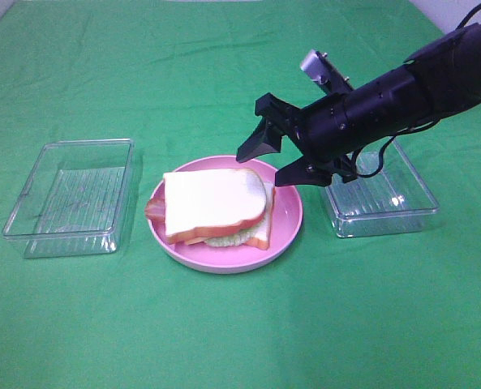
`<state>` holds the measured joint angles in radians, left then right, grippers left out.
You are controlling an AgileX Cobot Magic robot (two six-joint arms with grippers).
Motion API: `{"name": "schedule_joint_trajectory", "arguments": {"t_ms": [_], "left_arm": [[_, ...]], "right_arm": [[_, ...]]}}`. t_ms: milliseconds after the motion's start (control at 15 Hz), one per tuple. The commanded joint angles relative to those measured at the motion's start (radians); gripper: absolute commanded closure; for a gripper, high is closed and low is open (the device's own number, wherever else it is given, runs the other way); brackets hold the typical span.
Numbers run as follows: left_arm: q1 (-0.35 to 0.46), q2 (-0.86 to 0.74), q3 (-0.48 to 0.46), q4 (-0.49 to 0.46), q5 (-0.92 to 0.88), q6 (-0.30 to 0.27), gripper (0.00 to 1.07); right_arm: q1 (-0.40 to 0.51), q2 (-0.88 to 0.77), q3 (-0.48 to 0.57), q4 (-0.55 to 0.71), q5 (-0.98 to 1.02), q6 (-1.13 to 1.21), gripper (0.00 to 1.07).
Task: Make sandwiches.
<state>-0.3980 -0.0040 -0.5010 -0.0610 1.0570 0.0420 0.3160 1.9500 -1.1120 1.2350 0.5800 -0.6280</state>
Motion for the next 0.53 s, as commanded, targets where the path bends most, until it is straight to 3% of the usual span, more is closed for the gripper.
{"name": "schedule_joint_trajectory", "arguments": {"t_ms": [67,533], "left_arm": [[-0.001,-0.024,0.001,0.002,-0.011,-0.004,0.21],[-0.001,-0.024,0.001,0.002,-0.011,-0.004,0.21]], "right_arm": [[0.003,-0.061,0.001,-0.208,-0.029,0.117,0.39],[0.003,-0.348,0.001,-0.784,0.097,0.374,0.39]]}}
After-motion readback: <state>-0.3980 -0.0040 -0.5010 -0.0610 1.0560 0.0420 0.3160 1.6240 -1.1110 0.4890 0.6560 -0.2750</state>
